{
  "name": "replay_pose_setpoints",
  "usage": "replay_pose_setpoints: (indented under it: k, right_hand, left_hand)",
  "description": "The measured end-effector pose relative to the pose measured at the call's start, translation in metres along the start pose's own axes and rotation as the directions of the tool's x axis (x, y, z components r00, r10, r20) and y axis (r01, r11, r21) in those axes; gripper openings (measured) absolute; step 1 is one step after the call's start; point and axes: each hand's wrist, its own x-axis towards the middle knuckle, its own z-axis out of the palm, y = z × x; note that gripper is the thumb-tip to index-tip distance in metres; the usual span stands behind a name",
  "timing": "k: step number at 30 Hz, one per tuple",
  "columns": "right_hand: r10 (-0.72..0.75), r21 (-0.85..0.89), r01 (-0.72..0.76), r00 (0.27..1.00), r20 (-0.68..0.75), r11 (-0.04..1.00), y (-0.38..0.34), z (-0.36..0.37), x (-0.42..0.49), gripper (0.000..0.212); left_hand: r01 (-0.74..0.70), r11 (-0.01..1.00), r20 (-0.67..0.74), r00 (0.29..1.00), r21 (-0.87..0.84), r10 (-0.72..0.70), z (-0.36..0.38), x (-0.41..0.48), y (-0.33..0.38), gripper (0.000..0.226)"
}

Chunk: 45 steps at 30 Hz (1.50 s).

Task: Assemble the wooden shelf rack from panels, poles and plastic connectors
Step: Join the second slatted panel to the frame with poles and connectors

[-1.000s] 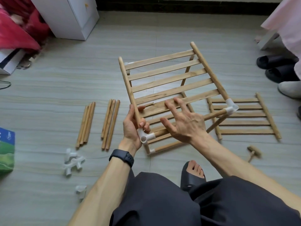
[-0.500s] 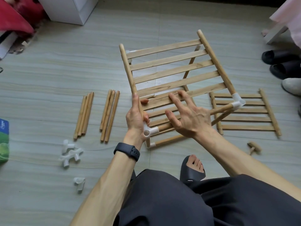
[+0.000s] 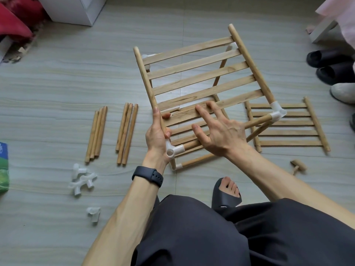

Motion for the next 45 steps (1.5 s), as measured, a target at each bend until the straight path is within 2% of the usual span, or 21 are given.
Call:
replay_pose_setpoints:
  k: [9,14,21,23,26,28,30,31,32,33,34,35,36,37,39,41,43,45]
  right_hand:
    - [-0.013,-0.008,0.013,1.000,-0.017,1.000,0.001,0.004,0.001,0.077]
    - [-0.036,-0.007,0.035,0.998,-0.045,0.999,0.002,0.003,0.002,0.071]
    - [-0.034,-0.019,0.033,0.997,-0.070,0.999,0.000,0.003,0.005,0.073]
    - [-0.031,-0.010,0.031,0.997,-0.071,0.999,-0.001,0.002,0.005,0.075]
    - [-0.019,-0.004,0.018,0.997,-0.078,1.000,-0.004,0.002,0.005,0.075]
    - [0.007,0.018,-0.006,0.997,-0.082,1.000,-0.011,0.001,0.007,0.075]
    - [0.043,0.050,-0.039,0.996,-0.084,0.998,-0.021,-0.001,0.011,0.071]
    - [0.057,0.059,-0.052,0.995,-0.080,0.997,-0.025,-0.001,0.014,0.068]
    - [0.062,0.064,-0.057,0.995,-0.076,0.996,-0.028,-0.002,0.016,0.066]
    - [0.058,0.070,-0.053,0.996,-0.073,0.996,-0.029,-0.003,0.017,0.064]
    - [0.045,0.086,-0.039,0.996,-0.073,0.996,-0.029,-0.003,0.016,0.063]
    - [0.025,0.122,-0.016,0.997,-0.074,0.992,-0.027,-0.004,0.015,0.063]
    - [0.001,0.185,0.012,0.997,-0.072,0.983,-0.023,-0.007,0.013,0.065]
    - [-0.030,0.264,0.047,0.997,-0.070,0.963,-0.018,-0.011,0.011,0.069]
    - [-0.103,0.339,0.125,0.991,-0.083,0.932,-0.001,-0.019,0.006,0.079]
    - [-0.164,0.170,0.178,0.982,-0.093,0.969,0.024,-0.022,0.006,0.097]
    - [-0.143,-0.027,0.143,0.990,0.015,0.989,0.050,-0.023,0.008,0.118]
    - [-0.071,-0.122,0.084,0.992,0.103,0.989,0.073,-0.022,0.016,0.125]
  left_hand:
    - [-0.087,0.992,-0.011,0.996,0.088,0.088,0.001,0.001,-0.002,0.053]
    - [-0.199,0.958,-0.099,0.970,0.205,0.222,0.006,0.000,-0.003,0.064]
    - [-0.148,0.960,-0.130,0.975,0.237,0.183,0.007,-0.001,0.004,0.059]
    - [-0.155,0.958,-0.108,0.977,0.243,0.185,0.004,-0.002,0.001,0.057]
    - [-0.153,0.978,0.009,0.988,0.142,0.153,-0.005,-0.004,0.000,0.049]
    - [-0.141,0.961,0.035,0.990,0.238,0.136,-0.011,-0.006,0.005,0.043]
    - [-0.196,0.861,-0.009,0.974,0.469,0.227,-0.014,-0.008,0.010,0.044]
    - [-0.263,0.757,-0.004,0.944,0.598,0.330,-0.016,-0.009,0.012,0.051]
    - [-0.346,0.587,0.054,0.888,0.732,0.457,-0.019,-0.011,0.016,0.061]
    - [-0.430,0.338,0.187,0.806,0.837,0.562,-0.020,-0.013,0.020,0.071]
    - [-0.498,0.050,0.378,0.717,0.866,0.586,-0.021,-0.014,0.026,0.078]
    - [-0.538,-0.209,0.559,0.647,0.817,0.519,-0.020,-0.013,0.032,0.084]
    - [-0.546,-0.394,0.673,0.614,0.739,0.411,-0.018,-0.010,0.038,0.091]
    - [-0.527,-0.500,0.713,0.625,0.687,0.320,-0.015,-0.007,0.043,0.099]
    - [-0.462,-0.608,0.693,0.688,0.646,0.214,-0.008,0.001,0.047,0.114]
    - [-0.417,-0.691,0.683,0.715,0.590,0.151,-0.001,0.009,0.043,0.119]
    - [-0.393,-0.672,0.635,0.757,0.628,0.151,0.004,0.012,0.036,0.115]
    - [-0.381,-0.618,0.603,0.773,0.688,0.196,0.005,0.014,0.030,0.110]
